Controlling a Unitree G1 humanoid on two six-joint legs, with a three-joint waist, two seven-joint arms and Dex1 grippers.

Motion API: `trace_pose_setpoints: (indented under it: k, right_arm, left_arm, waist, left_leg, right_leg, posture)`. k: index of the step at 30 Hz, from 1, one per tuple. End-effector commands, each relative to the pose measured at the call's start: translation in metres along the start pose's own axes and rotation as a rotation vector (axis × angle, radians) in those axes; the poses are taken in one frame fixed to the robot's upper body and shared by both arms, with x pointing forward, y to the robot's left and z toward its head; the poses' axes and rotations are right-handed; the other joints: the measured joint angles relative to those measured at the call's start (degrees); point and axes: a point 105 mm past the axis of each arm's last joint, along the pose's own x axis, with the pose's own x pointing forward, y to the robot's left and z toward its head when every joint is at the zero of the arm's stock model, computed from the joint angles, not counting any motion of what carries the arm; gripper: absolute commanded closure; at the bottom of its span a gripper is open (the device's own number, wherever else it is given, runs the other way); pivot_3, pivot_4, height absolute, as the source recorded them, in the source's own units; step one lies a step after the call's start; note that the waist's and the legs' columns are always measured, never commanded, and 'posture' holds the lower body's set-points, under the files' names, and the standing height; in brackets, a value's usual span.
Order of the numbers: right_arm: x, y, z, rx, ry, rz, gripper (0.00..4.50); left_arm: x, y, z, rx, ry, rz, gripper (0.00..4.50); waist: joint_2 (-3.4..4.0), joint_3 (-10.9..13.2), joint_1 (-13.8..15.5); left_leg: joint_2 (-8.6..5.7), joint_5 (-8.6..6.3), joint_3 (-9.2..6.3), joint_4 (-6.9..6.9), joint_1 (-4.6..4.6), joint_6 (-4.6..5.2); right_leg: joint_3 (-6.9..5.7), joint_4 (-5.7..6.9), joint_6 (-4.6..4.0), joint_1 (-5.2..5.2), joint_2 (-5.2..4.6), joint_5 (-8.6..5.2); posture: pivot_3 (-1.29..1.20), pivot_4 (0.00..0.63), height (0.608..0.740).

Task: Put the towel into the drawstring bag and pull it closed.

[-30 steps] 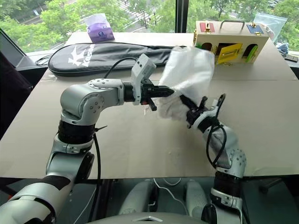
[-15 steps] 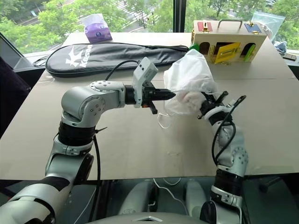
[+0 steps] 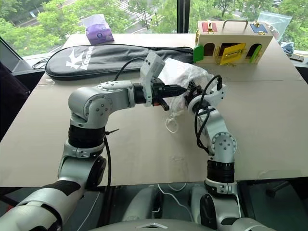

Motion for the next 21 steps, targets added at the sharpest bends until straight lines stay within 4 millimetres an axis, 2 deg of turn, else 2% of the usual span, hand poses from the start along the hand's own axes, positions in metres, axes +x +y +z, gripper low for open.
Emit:
trace_pose_setpoints:
  k: [1,5,8,11,15,18,21]
  right_arm:
    - [-0.018,0.013,-0.013,-0.205,0.118,0.089,0.08]
    - [-0.037,-0.006,-0.01,-0.336,0.195,0.057,0.08]
    - [-0.057,-0.009,-0.009,-0.42,0.277,0.114,0.08]
    - [-0.08,-0.004,-0.009,-0.588,0.356,0.219,0.08]
    - [-0.097,-0.015,0.013,-0.894,0.344,0.225,0.08]
    - [-0.097,-0.045,0.029,-1.216,0.374,0.127,0.08]
    - [-0.081,-0.072,0.049,-1.509,0.351,0.02,0.08]
  left_arm:
    - [-0.007,0.017,0.018,0.03,-0.067,0.087,4.5]
    - [-0.007,0.028,0.021,0.019,-0.095,0.136,4.5]
    - [-0.007,0.031,0.026,0.01,-0.124,0.15,4.5]
    - [-0.006,0.031,0.029,-0.002,-0.136,0.147,4.5]
    - [-0.005,0.028,0.028,-0.004,-0.134,0.133,4.5]
    - [-0.005,0.026,0.028,-0.006,-0.132,0.119,4.5]
    - [-0.004,0.024,0.026,-0.003,-0.125,0.108,4.5]
  waist:
    - [0.0,0.0,0.1]
    - [-0.01,0.0,0.1]
    - [-0.02,0.0,0.2]
    - [0.03,0.1,0.3]
    - [-0.04,0.1,0.4]
    - [-0.06,0.1,0.5]
    - [-0.13,0.1,0.3]
  left_leg:
    - [-0.01,0.0,0.0,0.0,-0.02,0.0]
    - [-0.01,0.0,0.0,0.0,-0.04,0.01]
    - [0.0,-0.01,-0.02,0.0,-0.09,0.01]
    - [-0.02,-0.01,-0.01,0.07,-0.19,0.03]
    - [-0.03,-0.01,-0.05,0.08,-0.21,0.03]
    - [-0.04,-0.01,-0.07,0.09,-0.23,0.03]
    - [-0.03,-0.01,-0.02,0.14,-0.19,0.03]
  right_leg:
    - [-0.01,-0.02,0.0,0.0,-0.01,0.0]
    - [-0.01,-0.05,0.0,0.0,-0.01,0.0]
    - [-0.05,-0.06,0.0,0.0,0.0,0.0]
    - [-0.06,-0.12,0.01,-0.01,-0.02,0.0]
    - [-0.1,-0.13,0.05,-0.01,0.0,-0.02]
    - [-0.13,-0.14,0.06,-0.01,0.01,-0.03]
    - [-0.09,-0.13,0.07,0.0,0.04,-0.03]
  posture:
    - [0.0,0.15,0.74]
    - [0.0,0.15,0.74]
    - [0.0,0.15,0.74]
    - [0.0,0.15,0.74]
    - [0.0,0.15,0.74]
    - [0.0,0.15,0.74]
    - [0.0,0.15,0.74]
